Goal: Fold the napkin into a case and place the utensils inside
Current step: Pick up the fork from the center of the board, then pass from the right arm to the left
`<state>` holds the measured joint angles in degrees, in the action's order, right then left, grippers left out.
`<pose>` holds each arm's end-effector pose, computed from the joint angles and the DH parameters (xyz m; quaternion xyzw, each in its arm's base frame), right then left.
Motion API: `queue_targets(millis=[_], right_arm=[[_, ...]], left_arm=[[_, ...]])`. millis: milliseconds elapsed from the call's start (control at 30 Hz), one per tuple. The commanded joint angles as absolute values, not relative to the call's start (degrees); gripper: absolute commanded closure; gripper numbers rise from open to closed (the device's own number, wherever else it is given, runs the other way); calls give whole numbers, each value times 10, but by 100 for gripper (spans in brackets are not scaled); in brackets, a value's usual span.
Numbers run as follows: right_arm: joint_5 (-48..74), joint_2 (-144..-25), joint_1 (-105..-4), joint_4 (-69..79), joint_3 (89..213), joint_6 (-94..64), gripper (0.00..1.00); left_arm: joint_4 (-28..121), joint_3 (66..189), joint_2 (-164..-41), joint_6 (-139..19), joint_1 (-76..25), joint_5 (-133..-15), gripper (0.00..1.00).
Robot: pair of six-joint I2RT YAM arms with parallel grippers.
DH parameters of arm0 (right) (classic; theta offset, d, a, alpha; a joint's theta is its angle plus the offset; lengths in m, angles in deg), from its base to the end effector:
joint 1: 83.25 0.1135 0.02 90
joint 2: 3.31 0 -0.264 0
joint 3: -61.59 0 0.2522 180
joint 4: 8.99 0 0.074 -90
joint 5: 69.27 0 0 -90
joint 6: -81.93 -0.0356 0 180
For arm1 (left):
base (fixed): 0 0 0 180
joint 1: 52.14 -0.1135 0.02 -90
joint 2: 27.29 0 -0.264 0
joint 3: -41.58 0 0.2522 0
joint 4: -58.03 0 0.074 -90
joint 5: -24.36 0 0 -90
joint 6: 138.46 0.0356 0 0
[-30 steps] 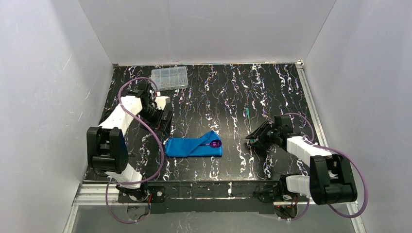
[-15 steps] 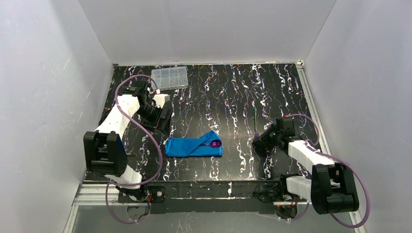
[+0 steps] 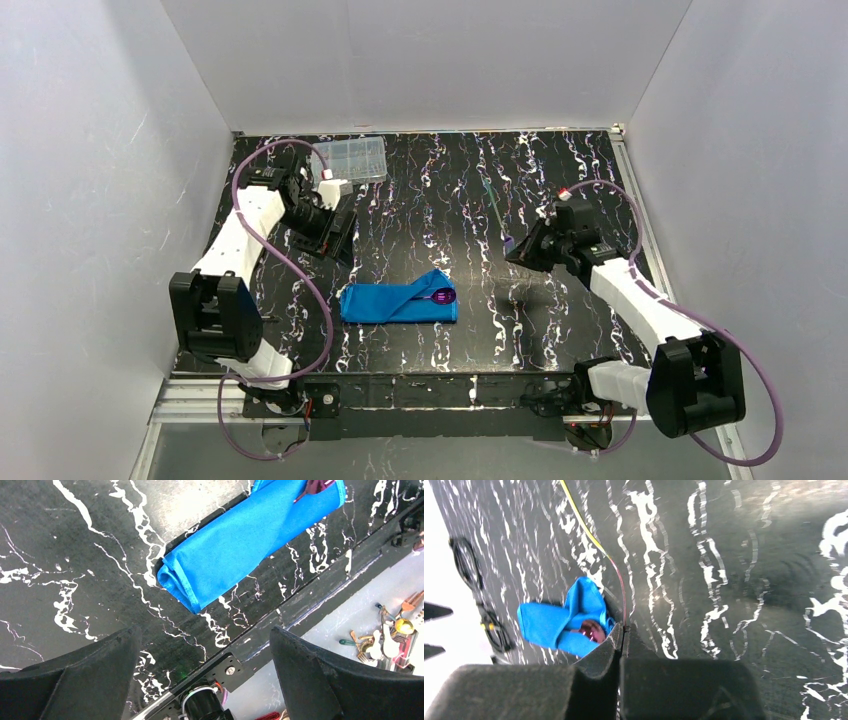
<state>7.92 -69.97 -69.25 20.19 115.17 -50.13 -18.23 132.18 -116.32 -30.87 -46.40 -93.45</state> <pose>0.2324 0.0661 0.2257 0.1765 0.8926 0.2790 0.3070 0.2923 -0.0461 0.2826 0.2259 0.9357 -0.2236 0.1532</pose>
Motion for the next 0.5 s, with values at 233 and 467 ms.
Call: queue_targets(millis=[233, 467], right_arm=[[-13, -768, -591, 344, 1325, -364, 99], [-63, -806, -513, 413, 1387, -285, 99]], left_arm=[[-323, 1438, -1194, -120, -467, -1035, 2], [-371, 1492, -1199, -35, -467, -1076, 2]])
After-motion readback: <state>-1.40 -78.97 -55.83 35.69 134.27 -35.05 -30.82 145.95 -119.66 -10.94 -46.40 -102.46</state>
